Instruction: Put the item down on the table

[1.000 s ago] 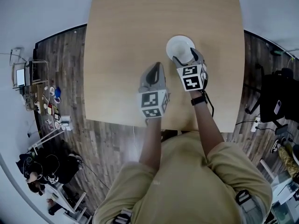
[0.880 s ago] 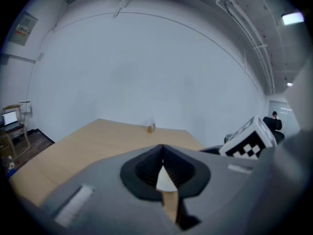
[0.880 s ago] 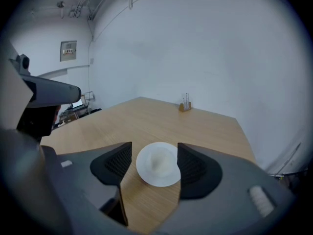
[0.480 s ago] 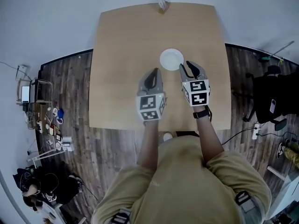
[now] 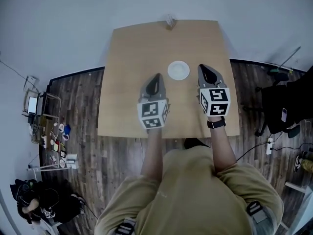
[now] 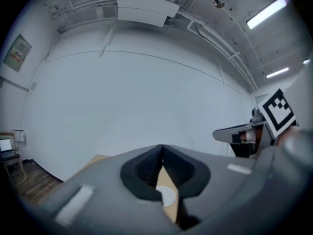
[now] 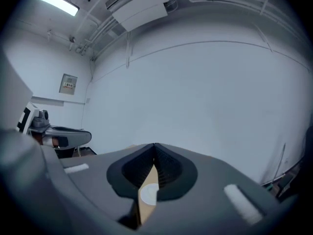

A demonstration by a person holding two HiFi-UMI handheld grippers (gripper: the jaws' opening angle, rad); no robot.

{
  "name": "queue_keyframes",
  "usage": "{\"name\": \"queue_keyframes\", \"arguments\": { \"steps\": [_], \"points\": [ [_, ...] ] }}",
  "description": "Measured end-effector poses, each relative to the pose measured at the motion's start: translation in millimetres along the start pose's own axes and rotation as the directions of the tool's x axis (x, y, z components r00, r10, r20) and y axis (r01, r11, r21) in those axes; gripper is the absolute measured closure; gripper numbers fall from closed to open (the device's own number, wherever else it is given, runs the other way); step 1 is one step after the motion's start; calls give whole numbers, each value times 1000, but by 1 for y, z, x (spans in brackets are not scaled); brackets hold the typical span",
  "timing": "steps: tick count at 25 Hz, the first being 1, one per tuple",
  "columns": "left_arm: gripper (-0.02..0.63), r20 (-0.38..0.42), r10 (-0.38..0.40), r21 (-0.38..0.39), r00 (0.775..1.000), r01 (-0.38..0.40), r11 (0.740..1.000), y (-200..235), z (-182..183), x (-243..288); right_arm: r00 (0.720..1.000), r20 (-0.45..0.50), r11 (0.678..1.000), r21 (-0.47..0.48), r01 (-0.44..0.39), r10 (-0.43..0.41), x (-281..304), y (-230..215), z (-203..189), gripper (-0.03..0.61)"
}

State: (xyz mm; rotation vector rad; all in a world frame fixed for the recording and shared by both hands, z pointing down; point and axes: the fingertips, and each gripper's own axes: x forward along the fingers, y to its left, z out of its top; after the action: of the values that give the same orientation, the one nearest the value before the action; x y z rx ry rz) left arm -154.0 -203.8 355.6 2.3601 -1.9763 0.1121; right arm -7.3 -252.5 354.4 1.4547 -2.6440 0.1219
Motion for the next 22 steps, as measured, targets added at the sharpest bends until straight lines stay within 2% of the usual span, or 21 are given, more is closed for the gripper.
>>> {"name": "queue_keyframes", "arguments": {
  "steps": [4, 9, 22],
  "points": [
    [611, 31, 10, 29, 999, -11, 1000, 3, 26, -21, 997, 57, 999, -11, 48, -47, -27, -3, 26, 572],
    [611, 39, 17, 43, 999, -18, 999, 0, 33, -35, 996, 69, 998, 2, 63, -63, -46, -6, 29, 572],
    [611, 21, -6, 41, 1000, 6, 999, -13, 29, -46, 998, 56, 1000, 22, -9, 8, -51, 13, 17, 572]
  ]
}}
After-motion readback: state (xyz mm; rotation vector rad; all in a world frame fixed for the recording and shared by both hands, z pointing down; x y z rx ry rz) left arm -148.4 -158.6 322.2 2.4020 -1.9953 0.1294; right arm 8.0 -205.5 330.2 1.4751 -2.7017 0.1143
